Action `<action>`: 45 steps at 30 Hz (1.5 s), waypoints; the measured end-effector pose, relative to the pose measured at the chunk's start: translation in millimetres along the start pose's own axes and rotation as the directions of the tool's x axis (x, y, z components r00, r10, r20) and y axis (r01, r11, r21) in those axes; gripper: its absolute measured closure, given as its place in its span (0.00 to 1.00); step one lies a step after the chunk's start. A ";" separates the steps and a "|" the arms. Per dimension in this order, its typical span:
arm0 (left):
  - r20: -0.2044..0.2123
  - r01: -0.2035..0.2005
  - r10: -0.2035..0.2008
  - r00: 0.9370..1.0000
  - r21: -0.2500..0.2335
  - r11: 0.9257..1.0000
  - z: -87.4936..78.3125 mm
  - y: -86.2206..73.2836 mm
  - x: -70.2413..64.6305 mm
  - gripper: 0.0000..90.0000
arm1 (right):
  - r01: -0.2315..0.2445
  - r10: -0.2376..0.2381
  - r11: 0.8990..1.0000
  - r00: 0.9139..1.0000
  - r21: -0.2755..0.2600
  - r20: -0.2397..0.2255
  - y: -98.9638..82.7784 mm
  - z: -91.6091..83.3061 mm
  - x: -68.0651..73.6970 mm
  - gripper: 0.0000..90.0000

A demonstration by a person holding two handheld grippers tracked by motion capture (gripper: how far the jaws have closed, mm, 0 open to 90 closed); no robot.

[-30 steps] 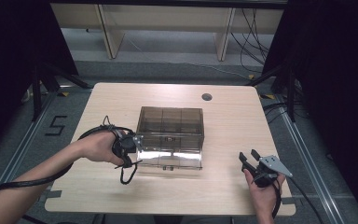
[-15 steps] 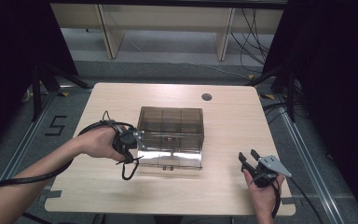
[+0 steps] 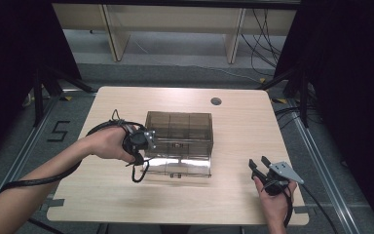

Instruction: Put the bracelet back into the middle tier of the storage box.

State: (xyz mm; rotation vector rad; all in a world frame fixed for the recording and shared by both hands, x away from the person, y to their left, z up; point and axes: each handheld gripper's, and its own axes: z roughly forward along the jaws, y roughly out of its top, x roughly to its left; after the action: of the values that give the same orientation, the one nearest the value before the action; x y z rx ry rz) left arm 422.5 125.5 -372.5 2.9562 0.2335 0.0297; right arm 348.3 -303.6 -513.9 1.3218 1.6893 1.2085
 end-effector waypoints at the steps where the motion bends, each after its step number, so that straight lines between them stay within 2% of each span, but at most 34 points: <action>1: -0.002 -0.001 0.001 1.000 -0.003 1.000 -0.5 1.3 0.8 0.92 | -0.005 0.005 1.000 1.000 0.001 -0.007 0.1 -0.6 0.2 0.52; 2: -0.003 -0.004 0.004 1.000 -0.003 1.000 -1.0 2.5 1.6 0.92 | 0.011 -0.011 1.000 1.000 -0.008 -0.005 0.0 -0.2 -1.1 0.52; 7: -0.008 -0.014 0.014 1.000 -0.002 1.000 0.7 8.7 4.3 0.92 | -0.001 0.001 1.000 1.000 -0.015 -0.015 0.1 -0.7 -0.5 0.52; 17: -0.018 -0.018 0.018 1.000 -0.024 1.000 -1.1 17.9 10.0 0.92 | 0.002 -0.002 1.000 1.000 -0.018 -0.004 -0.2 -1.1 0.2 0.52; 26: -0.012 -0.016 0.016 1.000 -0.010 1.000 6.5 21.7 14.2 0.92 | 0.008 -0.008 1.000 1.000 -0.016 0.001 -0.2 -0.9 -0.3 0.52; 30: -0.012 -0.018 0.018 1.000 0.001 1.000 9.1 23.5 15.1 0.92 | -0.004 0.004 1.000 1.000 -0.005 -0.006 -0.2 -1.2 0.6 0.52; 34: -0.015 -0.015 0.015 1.000 -0.002 1.000 11.1 24.4 17.3 0.92 | -0.006 0.006 1.000 1.000 -0.006 -0.008 -0.2 -1.2 0.5 0.52; 35: -0.017 -0.017 0.017 1.000 -0.003 1.000 11.6 24.6 18.2 0.92 | 0.009 -0.009 1.000 1.000 -0.016 -0.001 -0.2 -0.8 -0.4 0.52; 36: -0.016 -0.015 0.015 1.000 -0.002 1.000 12.4 24.6 18.6 0.92 | -0.002 0.002 1.000 1.000 -0.019 -0.010 -0.1 -1.2 0.4 0.52; 44: -0.015 -0.010 0.010 1.000 0.000 1.000 16.5 25.7 20.7 0.92 | 0.007 -0.007 1.000 1.000 -0.013 -0.003 -0.1 -1.0 0.0 0.52; 45: -0.015 -0.013 0.013 1.000 0.004 1.000 16.9 26.1 21.1 0.92 | -0.005 0.005 1.000 1.000 -0.005 -0.009 -0.1 -1.3 0.7 0.52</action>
State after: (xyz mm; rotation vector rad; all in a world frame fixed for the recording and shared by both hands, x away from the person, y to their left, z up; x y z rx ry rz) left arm 447.9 100.5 -384.4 2.9620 0.2165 0.0526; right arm 346.9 -303.2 -513.6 1.3202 1.6893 1.2219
